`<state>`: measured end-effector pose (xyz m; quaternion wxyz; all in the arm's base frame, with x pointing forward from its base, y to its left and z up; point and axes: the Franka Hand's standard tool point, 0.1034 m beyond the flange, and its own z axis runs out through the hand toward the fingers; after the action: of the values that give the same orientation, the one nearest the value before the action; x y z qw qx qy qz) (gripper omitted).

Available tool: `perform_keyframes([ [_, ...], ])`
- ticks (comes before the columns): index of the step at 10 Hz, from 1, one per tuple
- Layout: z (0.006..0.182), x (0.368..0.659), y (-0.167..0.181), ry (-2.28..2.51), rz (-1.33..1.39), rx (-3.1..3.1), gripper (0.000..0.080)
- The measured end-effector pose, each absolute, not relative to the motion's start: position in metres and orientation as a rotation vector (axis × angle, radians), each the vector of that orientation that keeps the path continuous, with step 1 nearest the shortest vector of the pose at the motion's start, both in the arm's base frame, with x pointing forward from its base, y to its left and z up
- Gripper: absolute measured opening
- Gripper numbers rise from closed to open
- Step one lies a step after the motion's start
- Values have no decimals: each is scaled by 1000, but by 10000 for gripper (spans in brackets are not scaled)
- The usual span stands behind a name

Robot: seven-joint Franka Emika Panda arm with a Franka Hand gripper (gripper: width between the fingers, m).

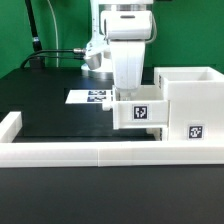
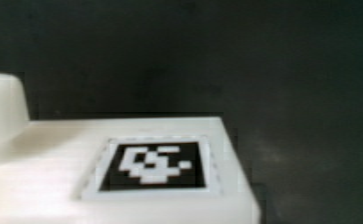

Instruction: Assemble drawer

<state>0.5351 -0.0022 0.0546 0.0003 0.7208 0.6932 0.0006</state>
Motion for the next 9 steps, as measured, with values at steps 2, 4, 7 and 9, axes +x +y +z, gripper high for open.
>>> perform_keyframes([
  [2, 55, 535, -1, 2191, -5, 2245, 44],
  [4, 54, 535, -1, 2205, -12, 2223, 44],
  [7, 54, 535, 0, 2205, -9, 2219, 44],
  [9, 54, 535, 0, 2204, -10, 2220, 44],
])
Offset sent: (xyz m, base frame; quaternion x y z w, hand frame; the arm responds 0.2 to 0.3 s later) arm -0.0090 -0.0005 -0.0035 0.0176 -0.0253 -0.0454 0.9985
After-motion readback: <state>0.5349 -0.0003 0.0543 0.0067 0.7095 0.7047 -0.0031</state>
